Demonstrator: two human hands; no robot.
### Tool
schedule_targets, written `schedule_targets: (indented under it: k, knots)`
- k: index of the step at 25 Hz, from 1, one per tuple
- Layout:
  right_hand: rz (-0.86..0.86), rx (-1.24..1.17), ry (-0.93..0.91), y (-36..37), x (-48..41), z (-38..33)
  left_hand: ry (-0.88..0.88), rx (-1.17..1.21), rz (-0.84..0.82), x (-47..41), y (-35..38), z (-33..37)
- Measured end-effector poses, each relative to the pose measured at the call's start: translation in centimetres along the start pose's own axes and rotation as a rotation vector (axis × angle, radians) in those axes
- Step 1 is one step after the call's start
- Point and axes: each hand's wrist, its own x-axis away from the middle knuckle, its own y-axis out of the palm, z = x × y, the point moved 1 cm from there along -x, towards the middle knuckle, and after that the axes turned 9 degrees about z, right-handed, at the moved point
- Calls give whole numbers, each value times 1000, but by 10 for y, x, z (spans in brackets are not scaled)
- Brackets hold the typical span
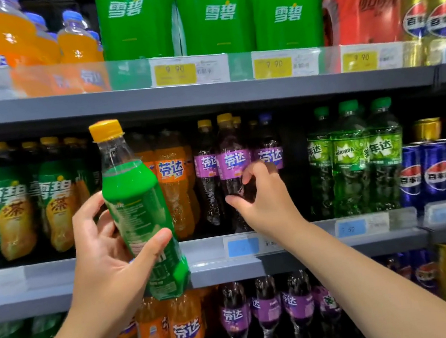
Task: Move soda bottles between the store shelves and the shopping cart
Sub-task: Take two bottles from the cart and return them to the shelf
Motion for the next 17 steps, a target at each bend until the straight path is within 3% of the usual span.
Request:
schedule_targets:
  k: [8, 11, 17]
  knots:
    - [202, 138, 120, -29, 5, 27, -5, -89, -56, 10, -5, 9]
    - [179, 188, 255, -38, -3, 36, -76, -46, -65, 13, -4, 9]
    - [121, 207, 309, -38, -14, 48, -103, -38, -86, 18, 1, 7]
